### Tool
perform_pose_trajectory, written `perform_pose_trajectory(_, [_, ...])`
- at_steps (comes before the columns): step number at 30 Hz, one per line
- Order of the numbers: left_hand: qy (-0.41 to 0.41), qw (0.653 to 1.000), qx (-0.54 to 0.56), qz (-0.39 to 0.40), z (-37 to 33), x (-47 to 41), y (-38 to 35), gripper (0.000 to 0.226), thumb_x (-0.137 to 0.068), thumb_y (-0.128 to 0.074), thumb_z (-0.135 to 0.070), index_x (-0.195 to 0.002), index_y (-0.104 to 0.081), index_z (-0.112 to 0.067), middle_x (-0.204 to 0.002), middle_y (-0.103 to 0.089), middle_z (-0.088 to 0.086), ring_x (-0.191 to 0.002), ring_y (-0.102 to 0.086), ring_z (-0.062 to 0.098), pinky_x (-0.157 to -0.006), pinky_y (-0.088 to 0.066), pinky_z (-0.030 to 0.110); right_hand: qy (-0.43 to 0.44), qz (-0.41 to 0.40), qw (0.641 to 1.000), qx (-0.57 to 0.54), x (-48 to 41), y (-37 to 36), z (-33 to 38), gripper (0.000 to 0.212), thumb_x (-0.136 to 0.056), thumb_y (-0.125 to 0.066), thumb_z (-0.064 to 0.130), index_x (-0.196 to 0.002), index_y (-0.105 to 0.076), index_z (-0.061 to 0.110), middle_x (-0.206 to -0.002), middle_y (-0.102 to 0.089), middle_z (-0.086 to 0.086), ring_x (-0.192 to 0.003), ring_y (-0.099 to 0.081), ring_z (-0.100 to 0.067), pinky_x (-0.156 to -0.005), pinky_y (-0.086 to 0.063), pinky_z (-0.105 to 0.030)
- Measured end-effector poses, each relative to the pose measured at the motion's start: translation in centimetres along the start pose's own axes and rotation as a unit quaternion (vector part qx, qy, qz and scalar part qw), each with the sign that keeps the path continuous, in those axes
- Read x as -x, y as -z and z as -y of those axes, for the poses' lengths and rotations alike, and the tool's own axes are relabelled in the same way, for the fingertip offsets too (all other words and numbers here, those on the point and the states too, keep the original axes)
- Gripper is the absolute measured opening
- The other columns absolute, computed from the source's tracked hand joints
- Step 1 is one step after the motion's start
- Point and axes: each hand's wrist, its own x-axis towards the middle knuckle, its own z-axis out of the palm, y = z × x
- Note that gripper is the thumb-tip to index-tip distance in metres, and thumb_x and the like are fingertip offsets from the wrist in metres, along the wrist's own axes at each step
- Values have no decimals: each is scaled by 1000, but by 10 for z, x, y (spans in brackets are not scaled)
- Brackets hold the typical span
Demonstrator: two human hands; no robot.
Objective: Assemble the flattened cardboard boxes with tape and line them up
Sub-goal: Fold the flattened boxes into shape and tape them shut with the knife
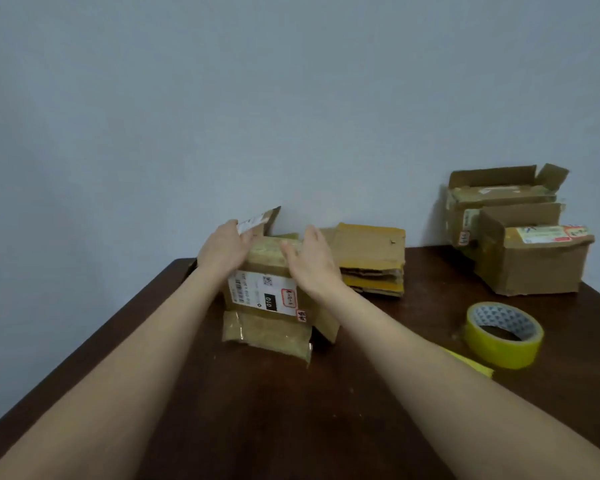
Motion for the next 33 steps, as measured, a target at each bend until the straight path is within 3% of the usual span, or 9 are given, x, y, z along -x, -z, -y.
perform_pose_trajectory(3, [-4, 998, -2, 62, 11, -2, -16, 68, -79, -42, -60, -122, -56, -11, -119, -63, 13, -105, -58, 32, -80, -44, 34, -74, 27, 996, 36, 0, -23, -7, 72, -102, -35, 40, -152, 0, 2, -161, 7, -15, -148, 7, -28, -119, -3, -37])
perform_pose_trajectory(7, [-5, 999, -26, 26, 11, 0, -27, 65, -74, -51, -70, -106, -65, -16, -103, -67, 3, -96, -61, 25, -72, -43, 30, -144, 27, 988, -38, 1, -32, -24, 76, -102, -39, 39, -152, 8, 6, -160, 18, -8, -148, -1, -30, -117, -15, -43])
perform_pose_trajectory(9, [24, 998, -15, 50, 11, -1, -24, 63, -74, -54, -71, -104, -65, -17, -96, -62, -2, -96, -59, 23, -72, -41, 30, -175, 18, 980, -91, -3, -32, -30, 82, -99, -43, 41, -152, 11, 7, -161, 8, -12, -146, -15, -34, -115, -23, -44])
perform_pose_trajectory(12, [42, 996, 8, 77, 15, -1, -20, 60, -78, -55, -67, -103, -65, -13, -92, -59, 0, -88, -56, 22, -73, -45, 32, -228, 20, 960, -160, -4, -30, -41, 90, -93, -48, 52, -153, 5, 12, -151, -33, -18, -133, -40, -37, -108, -35, -51])
perform_pose_trajectory(15, [50, 997, 17, 58, 19, 10, -19, 49, -88, -51, -52, -97, -62, -6, -94, -64, 6, -85, -56, 25, -68, -42, 32, -267, 48, 936, -226, 2, -20, -48, 62, -92, -50, 52, -132, -47, 5, -116, -63, -12, -106, -59, -30, -95, -49, -44])
perform_pose_trajectory(19, [49, 998, 17, -22, 14, 44, -7, 42, -97, -39, -37, -93, -60, -1, -93, -63, 14, -84, -55, 30, -69, -39, 34, -229, 24, 958, -172, 16, -1, -45, 47, -96, -43, 47, -103, -62, 4, -103, -66, -11, -87, -62, -27, -74, -49, -36])
perform_pose_trajectory(27, [-21, 968, 154, -198, -53, 102, 50, 43, -99, -34, -46, -92, -59, -11, -86, -59, 1, -83, -52, 22, -74, -37, 33, -135, -95, 963, -213, 49, 74, -33, 40, -95, -39, 46, -103, -61, 13, -92, -60, -2, -94, -59, -26, -82, -46, -37])
perform_pose_trajectory(31, [1, 917, 380, -124, -101, 92, 49, 64, -86, -48, -63, -123, -55, -12, -113, -59, -3, -104, -55, 17, -93, -44, 36, -56, -143, 935, -321, 53, 125, -36, 26, -99, -46, 25, -122, -56, 16, -117, -63, -1, -106, -58, -19, -98, -47, -38])
perform_pose_trajectory(33, [29, 873, 485, -45, -122, 85, 40, 83, -69, -57, -75, -120, -58, -10, -116, -62, 1, -104, -59, 19, -91, -47, 36, -29, -164, 935, -315, 52, 148, -48, 39, -96, -52, 13, -135, -48, 20, -127, -57, 3, -113, -54, -15, -99, -48, -34])
